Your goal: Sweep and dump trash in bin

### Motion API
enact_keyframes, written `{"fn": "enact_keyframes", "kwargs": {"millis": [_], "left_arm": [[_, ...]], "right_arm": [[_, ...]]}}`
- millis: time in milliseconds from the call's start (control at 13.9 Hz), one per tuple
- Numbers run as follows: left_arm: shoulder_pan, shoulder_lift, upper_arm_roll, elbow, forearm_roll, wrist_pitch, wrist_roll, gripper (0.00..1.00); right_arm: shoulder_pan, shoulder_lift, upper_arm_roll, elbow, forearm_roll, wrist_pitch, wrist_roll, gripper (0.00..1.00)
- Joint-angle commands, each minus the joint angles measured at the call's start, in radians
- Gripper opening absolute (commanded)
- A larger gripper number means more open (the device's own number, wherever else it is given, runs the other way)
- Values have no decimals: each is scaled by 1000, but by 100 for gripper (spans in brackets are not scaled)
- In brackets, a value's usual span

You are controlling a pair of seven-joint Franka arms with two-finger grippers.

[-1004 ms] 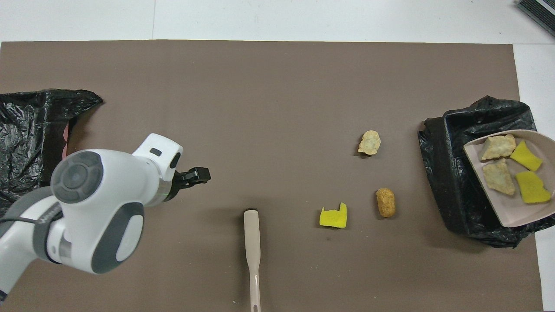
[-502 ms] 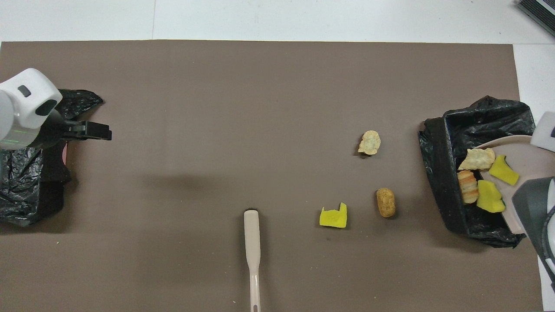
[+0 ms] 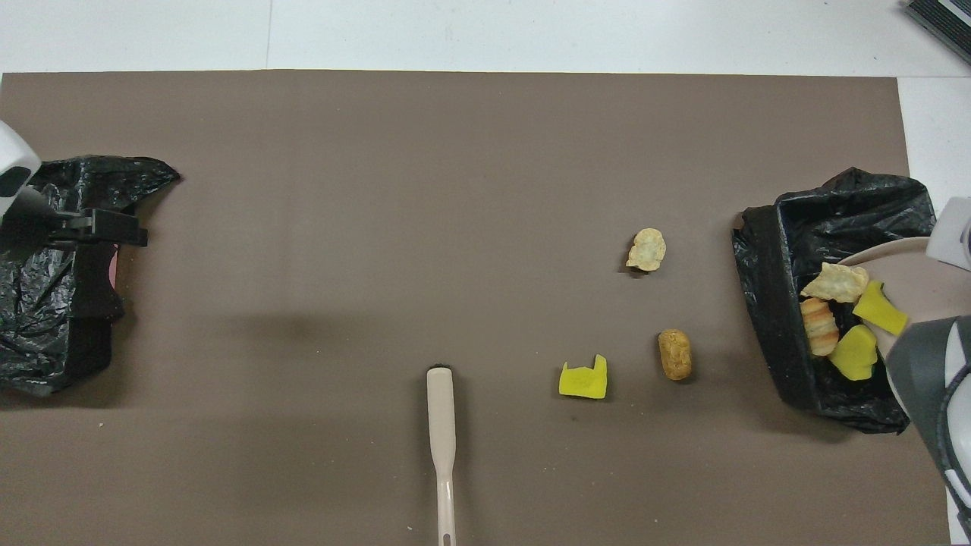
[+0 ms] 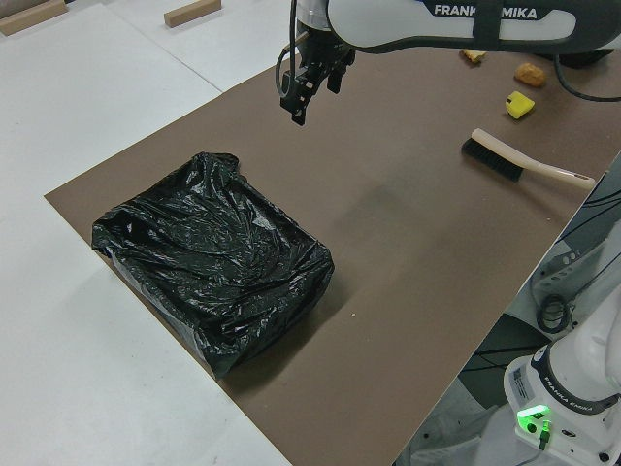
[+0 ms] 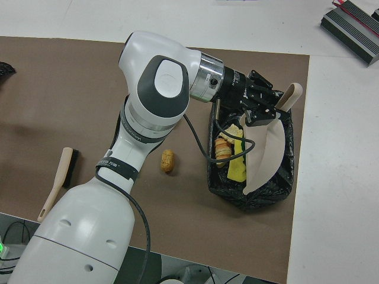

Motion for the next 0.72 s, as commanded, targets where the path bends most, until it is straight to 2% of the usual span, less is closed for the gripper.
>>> {"fn": "enact_keyframes", "kwargs": {"millis": [0, 143, 358, 502, 645], "left_arm": [[-9, 20, -20, 110, 16, -104, -119, 100], [-12, 19, -31, 130, 20, -152, -161, 100], [-37, -2, -49, 150, 49, -203, -161, 100], [-43, -32, -49, 138, 57, -221, -155, 100], [-38, -33, -46, 141, 57, -243, -152, 100]], "right_arm": [[0, -35, 9, 0, -29, -36, 22, 0], [0, -32, 12, 43, -8, -46, 30, 0], [24, -3, 22, 109, 113, -47, 39, 0], [43, 2, 26, 126, 185, -69, 126, 0], [46, 23, 70, 159, 294, -90, 204, 0]]}}
